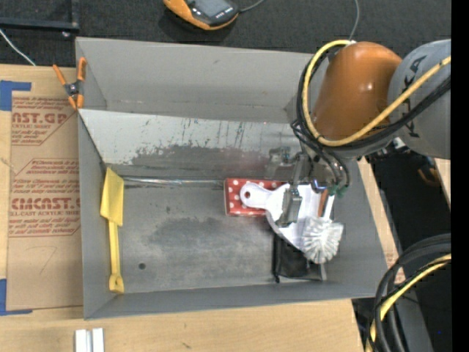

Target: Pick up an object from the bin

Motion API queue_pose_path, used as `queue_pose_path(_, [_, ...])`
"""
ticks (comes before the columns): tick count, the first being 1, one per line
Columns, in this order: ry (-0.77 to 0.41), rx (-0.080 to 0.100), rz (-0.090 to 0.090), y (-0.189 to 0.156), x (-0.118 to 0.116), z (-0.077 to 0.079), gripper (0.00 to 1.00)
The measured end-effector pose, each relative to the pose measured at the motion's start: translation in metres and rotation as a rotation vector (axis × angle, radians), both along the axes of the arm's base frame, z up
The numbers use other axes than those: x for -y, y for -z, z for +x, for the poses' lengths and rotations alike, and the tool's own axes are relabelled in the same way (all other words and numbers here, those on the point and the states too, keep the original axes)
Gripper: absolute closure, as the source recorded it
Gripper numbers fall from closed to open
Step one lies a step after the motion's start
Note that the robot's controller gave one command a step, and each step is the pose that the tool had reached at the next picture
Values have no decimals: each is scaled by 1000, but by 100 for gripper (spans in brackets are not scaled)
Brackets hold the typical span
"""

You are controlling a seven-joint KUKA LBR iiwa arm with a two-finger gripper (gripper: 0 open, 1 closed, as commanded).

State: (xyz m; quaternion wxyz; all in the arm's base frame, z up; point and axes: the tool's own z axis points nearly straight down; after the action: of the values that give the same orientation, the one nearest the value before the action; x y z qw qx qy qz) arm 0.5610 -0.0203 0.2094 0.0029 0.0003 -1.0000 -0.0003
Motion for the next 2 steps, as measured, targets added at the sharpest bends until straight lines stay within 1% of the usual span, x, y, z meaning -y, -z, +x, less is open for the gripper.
queue_pose_path(1, [0, 8, -1, -5, 0, 1, 0])
queue_pose_path(2, [-243, 4, 1, 23, -37, -1, 0])
